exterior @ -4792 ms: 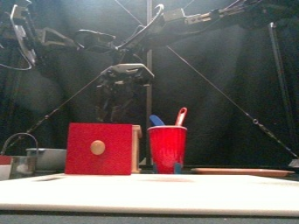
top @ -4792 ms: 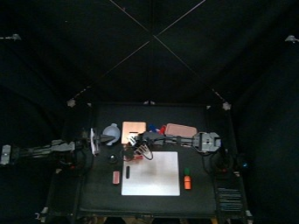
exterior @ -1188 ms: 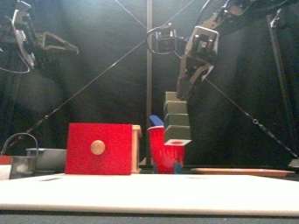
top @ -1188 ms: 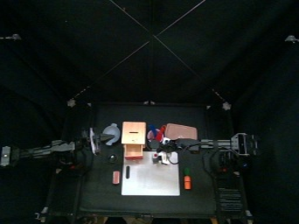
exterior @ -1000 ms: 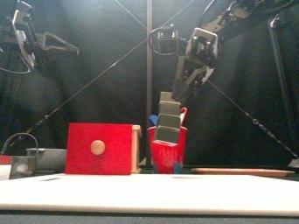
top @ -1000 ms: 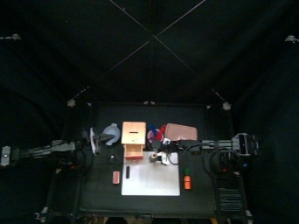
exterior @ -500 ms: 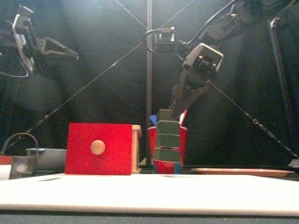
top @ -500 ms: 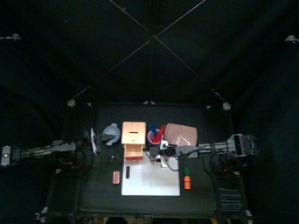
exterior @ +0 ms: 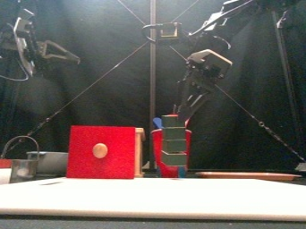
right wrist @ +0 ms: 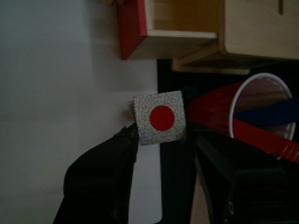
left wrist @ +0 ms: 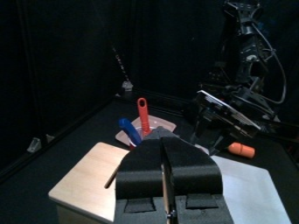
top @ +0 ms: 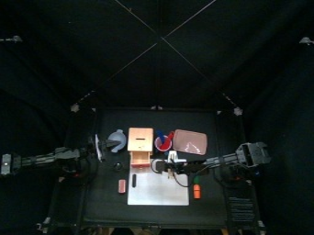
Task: Place sushi on board then cut the sushi with the knife then place the pieces on the plate
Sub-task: Place the sushi on the board
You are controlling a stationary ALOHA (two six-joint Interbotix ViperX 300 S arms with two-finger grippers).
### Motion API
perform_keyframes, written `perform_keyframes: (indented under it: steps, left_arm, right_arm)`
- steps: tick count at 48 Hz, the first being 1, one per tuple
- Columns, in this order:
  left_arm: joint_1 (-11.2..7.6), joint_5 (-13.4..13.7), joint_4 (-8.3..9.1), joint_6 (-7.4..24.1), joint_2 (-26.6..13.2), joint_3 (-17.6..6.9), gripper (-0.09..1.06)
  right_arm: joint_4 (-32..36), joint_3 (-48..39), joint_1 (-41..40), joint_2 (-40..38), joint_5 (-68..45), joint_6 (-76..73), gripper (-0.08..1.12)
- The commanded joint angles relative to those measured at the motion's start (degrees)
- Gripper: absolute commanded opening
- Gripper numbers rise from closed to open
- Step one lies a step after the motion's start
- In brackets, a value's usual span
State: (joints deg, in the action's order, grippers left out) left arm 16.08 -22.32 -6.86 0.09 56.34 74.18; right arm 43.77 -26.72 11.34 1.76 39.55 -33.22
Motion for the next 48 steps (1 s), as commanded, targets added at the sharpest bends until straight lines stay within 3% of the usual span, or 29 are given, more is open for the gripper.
perform_keyframes:
  steps: [1, 15, 48]
  left_arm:
    - [0.26, -0.53, 0.09, 0.00, -0.26, -0.70, 0.07]
    - [0.26, -0.53, 0.00, -0.35, -0.26, 0.00, 0.07]
    - [0.26, -0.53, -0.18, -0.35, -0.26, 0.70, 0.07]
  right_arm:
    - [2.02, 2.02, 1.76, 0.35, 0.62, -1.41, 0.68]
    - [4.13, 3.78, 5.10, 4.48, 4.83, -3.43, 0.68]
    - [-1.41, 7.82, 9.05, 9.76, 6.94, -3.34, 0.70]
